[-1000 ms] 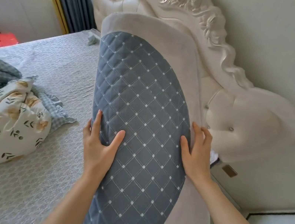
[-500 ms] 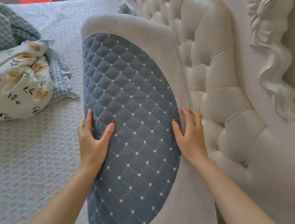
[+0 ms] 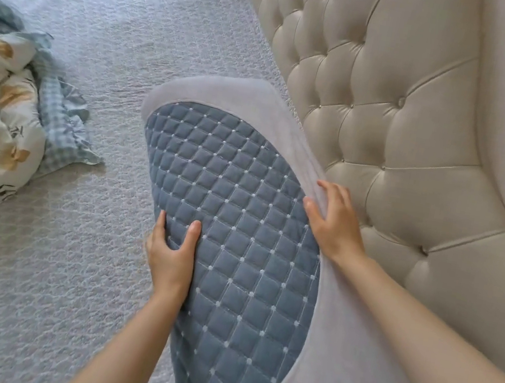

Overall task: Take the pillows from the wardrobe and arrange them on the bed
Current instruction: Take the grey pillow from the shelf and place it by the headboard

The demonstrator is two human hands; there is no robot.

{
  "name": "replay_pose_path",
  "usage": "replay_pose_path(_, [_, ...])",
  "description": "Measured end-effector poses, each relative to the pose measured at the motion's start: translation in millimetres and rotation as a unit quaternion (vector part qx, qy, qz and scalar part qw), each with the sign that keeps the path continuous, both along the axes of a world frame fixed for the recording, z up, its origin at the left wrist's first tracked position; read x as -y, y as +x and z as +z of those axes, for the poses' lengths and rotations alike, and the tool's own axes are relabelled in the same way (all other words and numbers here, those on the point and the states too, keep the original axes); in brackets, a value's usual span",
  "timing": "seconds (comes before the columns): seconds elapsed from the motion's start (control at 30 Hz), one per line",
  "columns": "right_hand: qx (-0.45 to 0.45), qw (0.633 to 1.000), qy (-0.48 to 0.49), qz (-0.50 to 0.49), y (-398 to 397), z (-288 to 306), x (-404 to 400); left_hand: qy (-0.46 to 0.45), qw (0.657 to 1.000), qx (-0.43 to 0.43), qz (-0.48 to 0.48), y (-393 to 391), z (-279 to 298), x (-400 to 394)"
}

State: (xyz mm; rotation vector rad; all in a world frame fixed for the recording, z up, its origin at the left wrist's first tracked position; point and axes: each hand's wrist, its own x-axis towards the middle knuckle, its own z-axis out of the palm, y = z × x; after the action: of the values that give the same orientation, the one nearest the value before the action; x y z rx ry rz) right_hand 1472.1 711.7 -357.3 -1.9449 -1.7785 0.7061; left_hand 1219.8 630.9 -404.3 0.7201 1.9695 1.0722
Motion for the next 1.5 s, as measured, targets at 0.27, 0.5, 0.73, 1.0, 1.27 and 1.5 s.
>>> replay_pose_path(0.27, [0.015, 1.000, 0.018, 0.002, 26, -61, -67, 0.014, 1.000, 0.016, -0.018, 21, -64, -77])
replay_pose_path(0.5, [0.090, 0.991, -0.071, 0.073, 49, -114, -102, -0.004, 1.000, -0.011, -0.021, 39, -120, -107])
replay_pose_path(0.73, [0.182, 0.969, -0.071, 0.149, 42, -138, -72, -0.146, 0.981, 0.083, -0.102, 25, -160, -81])
replay_pose_path(1.0, [0.160, 0.983, -0.058, 0.068, 40, -142, 6, -0.188, 0.966, 0.145, -0.099, 42, -149, -42])
replay_pose_path(1.27, [0.114, 0.949, -0.203, -0.213, 72, -128, 120, -0.195, 0.965, 0.144, -0.101, 54, -136, -21])
replay_pose_path(1.5, [-0.450, 0.642, -0.343, -0.518, 94, -134, 142, -0.202, 0.958, 0.197, -0.056, 60, -140, -23])
